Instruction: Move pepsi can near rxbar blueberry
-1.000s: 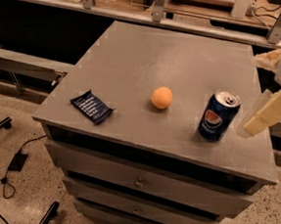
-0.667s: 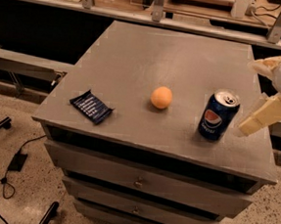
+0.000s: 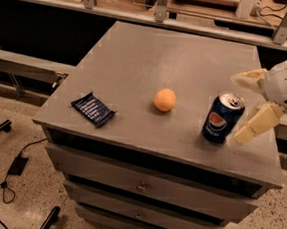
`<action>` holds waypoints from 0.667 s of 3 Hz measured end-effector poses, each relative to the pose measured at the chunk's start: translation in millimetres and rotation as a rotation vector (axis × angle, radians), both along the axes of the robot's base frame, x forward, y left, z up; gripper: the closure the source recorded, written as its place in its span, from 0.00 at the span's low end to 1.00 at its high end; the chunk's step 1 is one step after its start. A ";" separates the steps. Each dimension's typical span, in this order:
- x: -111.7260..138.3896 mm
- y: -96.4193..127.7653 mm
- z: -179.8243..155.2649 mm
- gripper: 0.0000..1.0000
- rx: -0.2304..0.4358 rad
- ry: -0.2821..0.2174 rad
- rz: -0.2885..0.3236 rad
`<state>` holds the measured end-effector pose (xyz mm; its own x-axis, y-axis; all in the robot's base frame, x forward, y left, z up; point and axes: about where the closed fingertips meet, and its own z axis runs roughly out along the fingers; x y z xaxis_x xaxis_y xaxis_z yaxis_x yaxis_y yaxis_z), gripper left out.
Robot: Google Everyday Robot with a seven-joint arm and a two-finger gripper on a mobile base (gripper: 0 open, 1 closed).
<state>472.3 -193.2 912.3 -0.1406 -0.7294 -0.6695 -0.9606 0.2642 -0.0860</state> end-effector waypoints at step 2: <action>-0.9 4.4 1.0 0.48 -0.002 -0.001 0.008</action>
Offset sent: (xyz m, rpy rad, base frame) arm -0.0008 0.0017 0.0002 -0.0011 0.0012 0.0042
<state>471.4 -188.8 913.2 -0.1340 -0.7320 -0.6680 -0.9628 0.2559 -0.0873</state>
